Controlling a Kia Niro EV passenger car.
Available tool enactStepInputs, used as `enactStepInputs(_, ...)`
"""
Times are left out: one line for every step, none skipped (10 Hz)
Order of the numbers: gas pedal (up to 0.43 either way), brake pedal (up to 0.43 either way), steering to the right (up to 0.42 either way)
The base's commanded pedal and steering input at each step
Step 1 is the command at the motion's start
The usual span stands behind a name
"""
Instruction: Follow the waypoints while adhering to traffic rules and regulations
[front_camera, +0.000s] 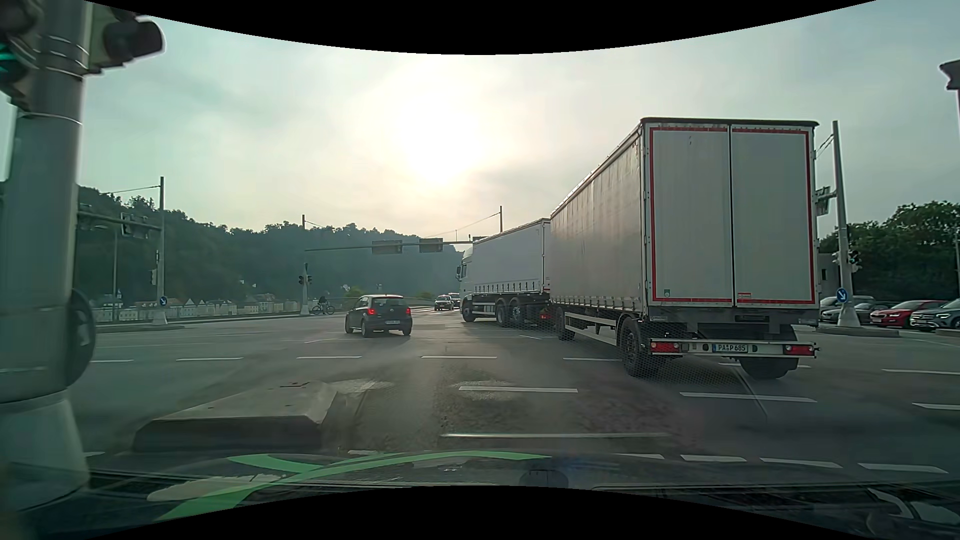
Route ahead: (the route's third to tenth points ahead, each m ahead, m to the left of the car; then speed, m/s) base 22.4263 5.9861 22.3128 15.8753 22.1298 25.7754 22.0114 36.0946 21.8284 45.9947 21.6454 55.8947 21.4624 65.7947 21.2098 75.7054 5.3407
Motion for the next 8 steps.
enactStepInputs(0.098, 0.000, -0.023)
enactStepInputs(0.098, 0.000, -0.030)
enactStepInputs(0.118, 0.000, -0.040)
enactStepInputs(0.157, 0.000, -0.048)
enactStepInputs(0.157, 0.000, -0.051)
enactStepInputs(0.157, 0.000, -0.055)
enactStepInputs(0.157, 0.000, -0.063)
enactStepInputs(0.157, 0.000, -0.073)
